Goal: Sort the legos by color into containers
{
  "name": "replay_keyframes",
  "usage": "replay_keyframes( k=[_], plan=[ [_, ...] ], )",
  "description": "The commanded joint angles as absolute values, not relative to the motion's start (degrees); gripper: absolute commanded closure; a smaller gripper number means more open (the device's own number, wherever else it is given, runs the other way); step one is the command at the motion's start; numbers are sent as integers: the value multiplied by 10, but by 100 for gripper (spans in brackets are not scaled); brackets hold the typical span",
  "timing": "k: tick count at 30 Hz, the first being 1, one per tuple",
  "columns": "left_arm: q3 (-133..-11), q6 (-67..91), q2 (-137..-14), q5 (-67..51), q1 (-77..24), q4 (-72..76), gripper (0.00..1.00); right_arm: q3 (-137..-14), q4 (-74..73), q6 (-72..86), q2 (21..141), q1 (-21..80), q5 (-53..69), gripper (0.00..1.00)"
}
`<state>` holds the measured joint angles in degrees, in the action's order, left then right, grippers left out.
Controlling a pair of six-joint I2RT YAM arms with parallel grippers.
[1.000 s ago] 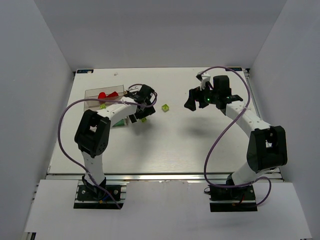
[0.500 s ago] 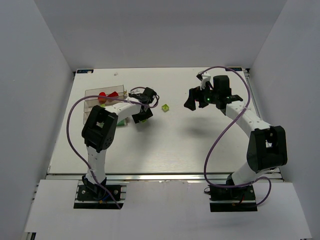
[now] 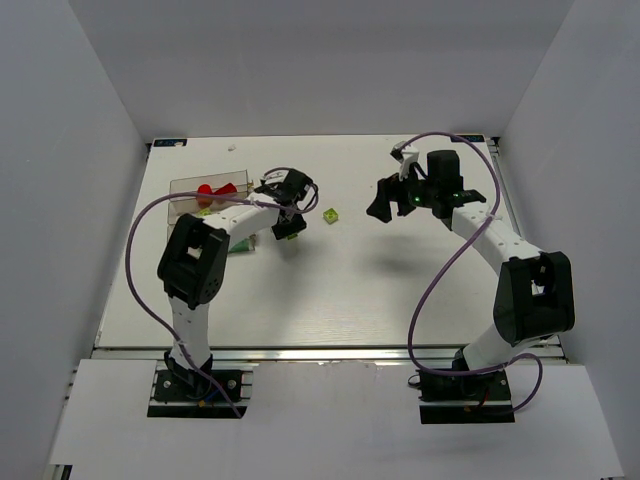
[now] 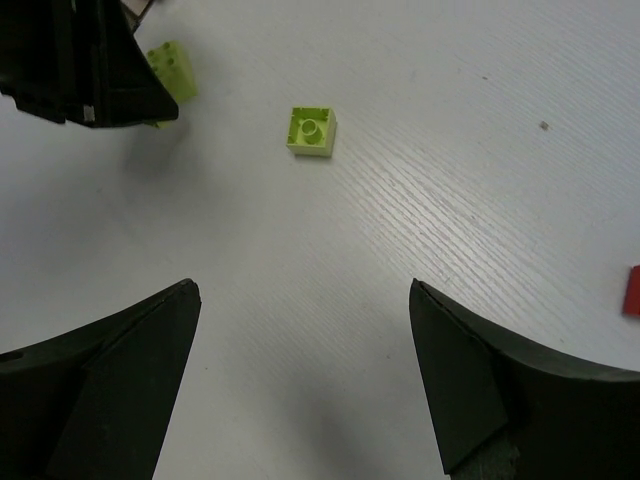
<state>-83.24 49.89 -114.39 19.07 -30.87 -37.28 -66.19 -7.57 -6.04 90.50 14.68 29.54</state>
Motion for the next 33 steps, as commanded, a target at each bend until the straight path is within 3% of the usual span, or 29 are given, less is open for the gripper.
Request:
replay_keyframes(
  k=[1, 4, 10, 15, 27, 33],
  plan=[
    [-850, 469, -1056, 194, -309, -358, 98, -650, -70, -139, 886, 147, 368, 11],
    [-841, 454, -1020, 209, -290, -369, 98, -642, -70, -155, 879, 151, 397, 11],
    [-788, 441, -964, 180, -185, -348, 97, -645, -76, -160, 885, 158, 426, 27],
    [-806, 408, -988, 171, -108, -358, 95, -653, -78, -156, 893, 164, 432, 34],
    [-833, 358, -1049, 194, -49, -362, 82, -661, -74, -148, 901, 175, 414, 31],
    [-853, 348, -1076, 199, -38, -347, 81, -661, -74, -148, 905, 180, 410, 30]
  ],
)
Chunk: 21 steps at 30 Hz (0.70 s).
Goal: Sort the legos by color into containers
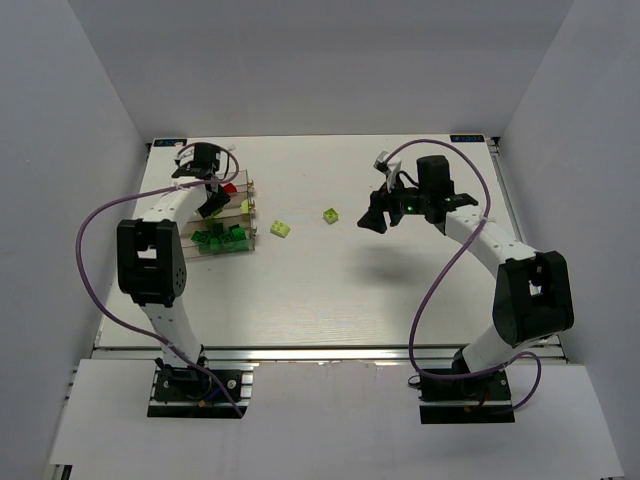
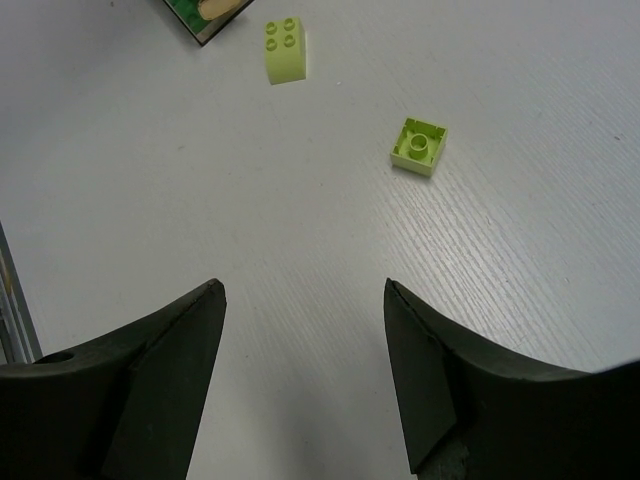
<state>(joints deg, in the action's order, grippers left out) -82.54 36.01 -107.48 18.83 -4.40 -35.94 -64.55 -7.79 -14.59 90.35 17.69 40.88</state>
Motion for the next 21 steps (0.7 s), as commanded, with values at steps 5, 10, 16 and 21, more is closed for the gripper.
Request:
replay_keyframes(
  k=[5, 10, 16, 21],
  plan=[
    [-862, 345, -1096, 202, -32, -340, 77, -663, -74, -149, 910, 185, 409, 28],
    [-862, 346, -1102, 213, -24, -329, 56, -678, -86, -163, 925, 199, 403, 25],
    [-863, 351, -1095, 221, -17, -331, 7, -733, -105, -171, 969, 237, 357, 23],
    [-850, 353, -1060, 205, -11, -328, 2, -794, -128, -185, 1044, 300, 263, 20]
  ],
)
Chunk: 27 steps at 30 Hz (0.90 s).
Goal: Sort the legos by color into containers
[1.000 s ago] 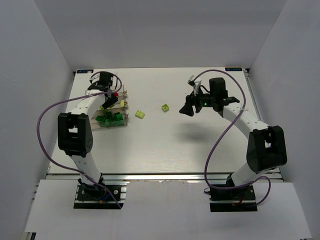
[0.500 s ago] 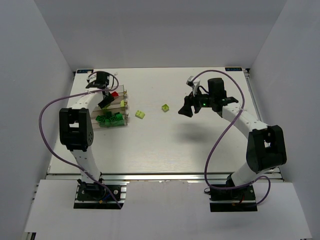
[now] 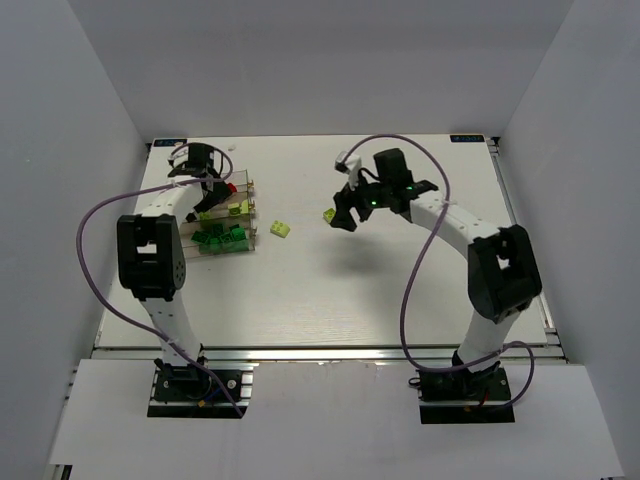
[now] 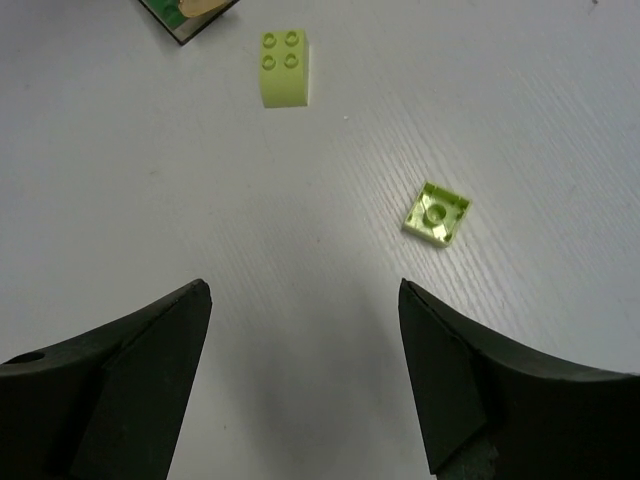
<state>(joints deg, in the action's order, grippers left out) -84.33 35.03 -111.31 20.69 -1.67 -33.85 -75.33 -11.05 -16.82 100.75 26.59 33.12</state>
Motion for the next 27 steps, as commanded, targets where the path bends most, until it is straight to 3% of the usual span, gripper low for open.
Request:
replay_keyframes(
  k=[1, 3, 11, 19, 27],
  plan=[
    [-845, 352, -1039, 196, -9, -323, 2, -825, -135, -198, 1060, 310, 253, 19],
    [-825, 350, -1013, 173, -6, -315, 2, -850, -143, -209, 1087, 332, 237, 10],
    [-722, 320, -844, 123, -1, -287, 2, -942, -108, -279, 1194, 391, 229, 11],
    [-564, 319, -668, 120, -1, -276, 2, -1034, -85, -178, 1290, 435, 108, 11],
    [-495, 341, -556, 164, -1, -295, 2, -1075, -87, -159, 1344, 446, 114, 12]
  ],
)
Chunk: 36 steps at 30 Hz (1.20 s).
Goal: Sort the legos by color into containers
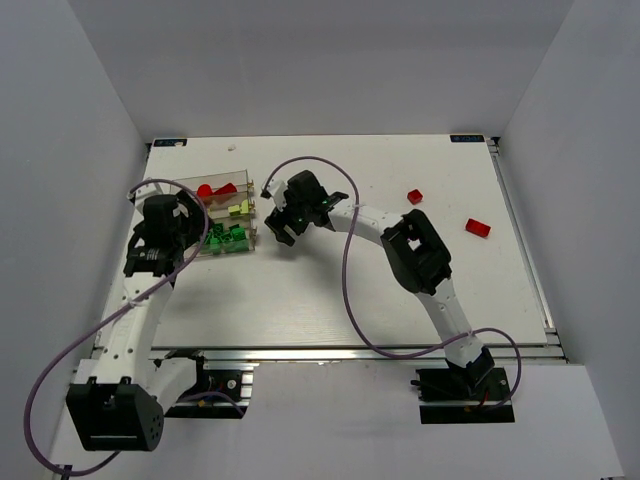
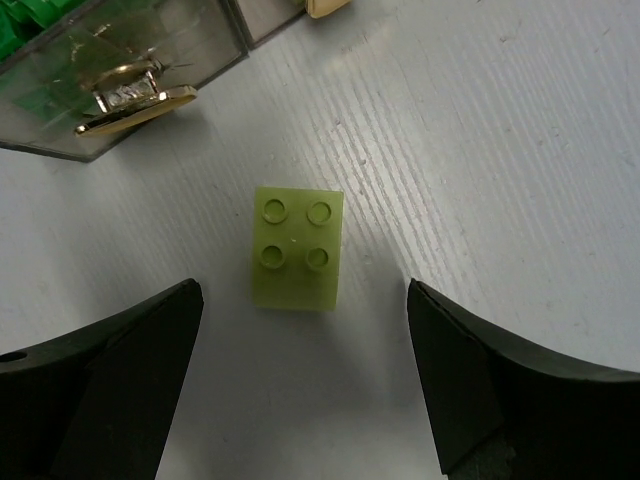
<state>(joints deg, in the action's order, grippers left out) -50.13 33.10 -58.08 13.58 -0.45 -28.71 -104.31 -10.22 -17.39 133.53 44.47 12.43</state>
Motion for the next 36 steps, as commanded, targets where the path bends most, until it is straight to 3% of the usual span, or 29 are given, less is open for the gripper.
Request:
replay_keyframes(
  k=[1, 7, 10, 15, 19, 27, 36],
  plan=[
    [-492, 344, -543, 170, -1, -302, 2, -1078, -85, -162, 1347, 449, 113, 13],
    [-485, 344, -525, 186, -1, -315, 2, -1099, -81, -164, 1375, 453, 108, 19],
    [-493, 338, -529, 185, -1, -323, 2, -1105, -78, -170, 1384, 454, 120, 29],
    [-504, 328, -540, 167, -1, -330, 2, -1103, -84, -200, 1380, 454, 145, 61],
    [-494, 329, -534, 155, -1, -321, 2, -1098, -86, -222, 1352, 454, 159, 100],
    [-490, 316, -539, 172, -11, -313, 2, -1093, 38, -232, 1302, 457, 170, 100],
    [-492, 300, -543, 201, -21, -318, 2, -1187, 132, -211, 1374, 490, 155, 100]
  ],
)
